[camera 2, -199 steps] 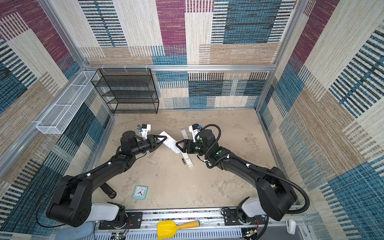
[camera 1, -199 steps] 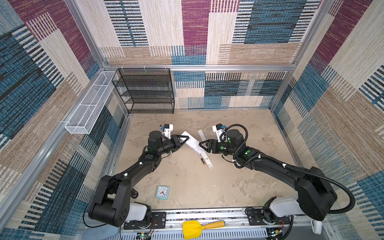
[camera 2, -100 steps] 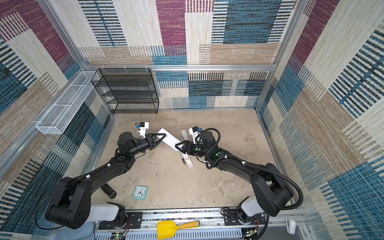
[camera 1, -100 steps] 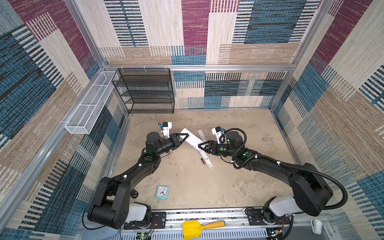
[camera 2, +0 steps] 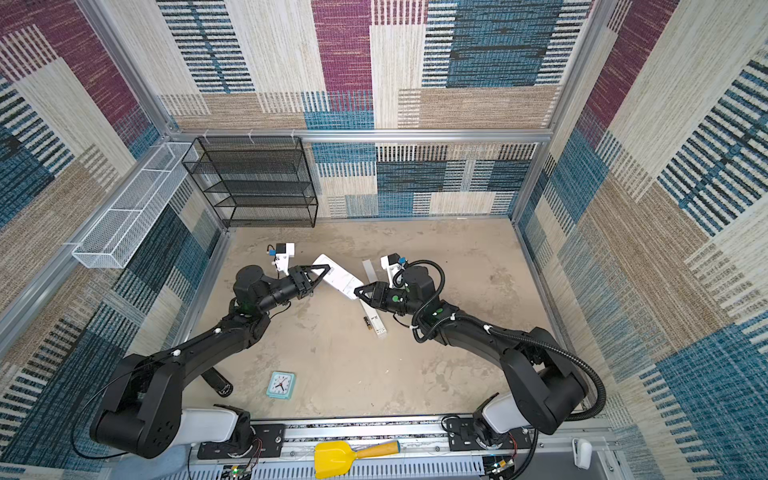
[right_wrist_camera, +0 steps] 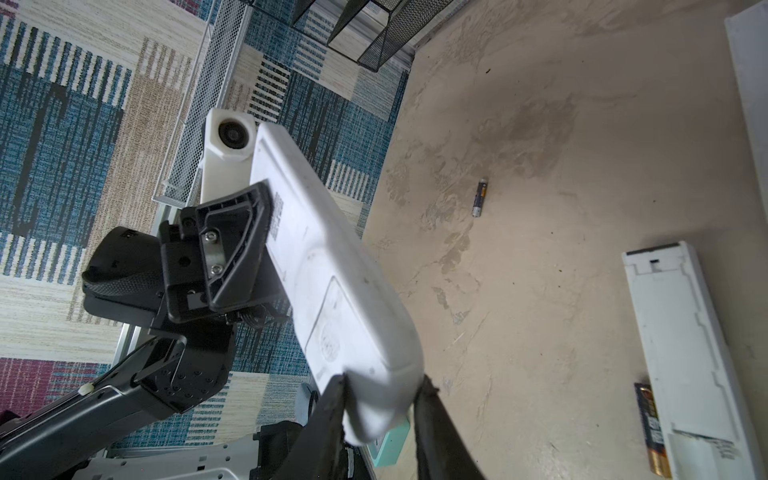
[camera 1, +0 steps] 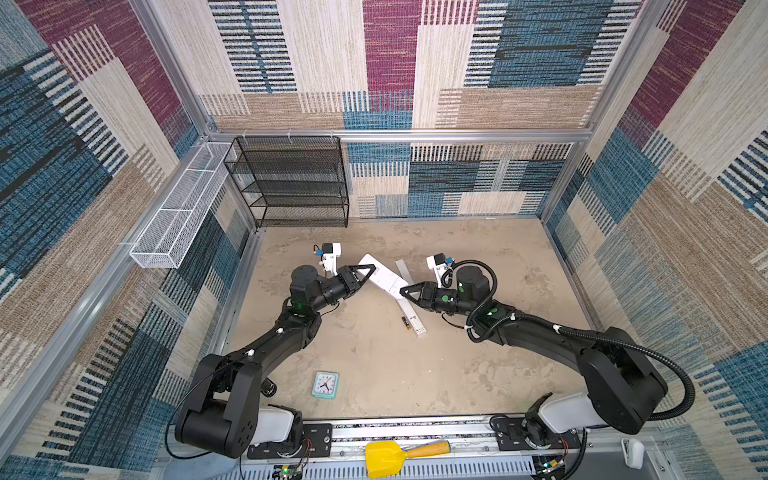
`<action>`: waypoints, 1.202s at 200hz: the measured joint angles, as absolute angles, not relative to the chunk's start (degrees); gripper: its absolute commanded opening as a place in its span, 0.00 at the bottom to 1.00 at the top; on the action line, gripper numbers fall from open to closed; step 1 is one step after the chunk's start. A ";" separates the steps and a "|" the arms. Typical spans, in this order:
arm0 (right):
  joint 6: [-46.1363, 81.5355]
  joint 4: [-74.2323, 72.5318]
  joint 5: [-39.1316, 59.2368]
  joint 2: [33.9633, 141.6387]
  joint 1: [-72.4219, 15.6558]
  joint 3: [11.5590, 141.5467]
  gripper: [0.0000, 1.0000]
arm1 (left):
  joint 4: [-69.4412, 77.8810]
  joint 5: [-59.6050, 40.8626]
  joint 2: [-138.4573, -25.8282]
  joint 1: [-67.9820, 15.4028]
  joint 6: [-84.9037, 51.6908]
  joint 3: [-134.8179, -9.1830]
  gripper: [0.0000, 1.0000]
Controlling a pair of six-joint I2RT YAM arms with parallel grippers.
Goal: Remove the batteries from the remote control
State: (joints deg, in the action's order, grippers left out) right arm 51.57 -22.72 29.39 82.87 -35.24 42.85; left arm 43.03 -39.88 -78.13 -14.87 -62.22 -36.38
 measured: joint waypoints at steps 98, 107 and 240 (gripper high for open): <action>53.30 -24.84 31.07 86.48 -35.29 44.53 0.44 | 42.61 -39.66 -77.97 -14.92 -61.30 -36.16 0.00; 53.36 -25.04 31.44 86.50 -35.29 44.51 0.40 | 42.61 -39.59 -77.97 -14.92 -61.30 -36.03 0.00; 55.22 -27.27 31.44 85.14 -35.27 41.89 0.27 | 42.68 -39.38 -77.65 -14.90 -60.97 -35.57 0.00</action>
State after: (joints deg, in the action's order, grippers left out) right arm 55.22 -27.27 31.44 85.14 -35.27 41.89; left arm 42.68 -39.38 -77.65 -14.90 -60.97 -35.57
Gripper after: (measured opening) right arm 0.296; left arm 0.205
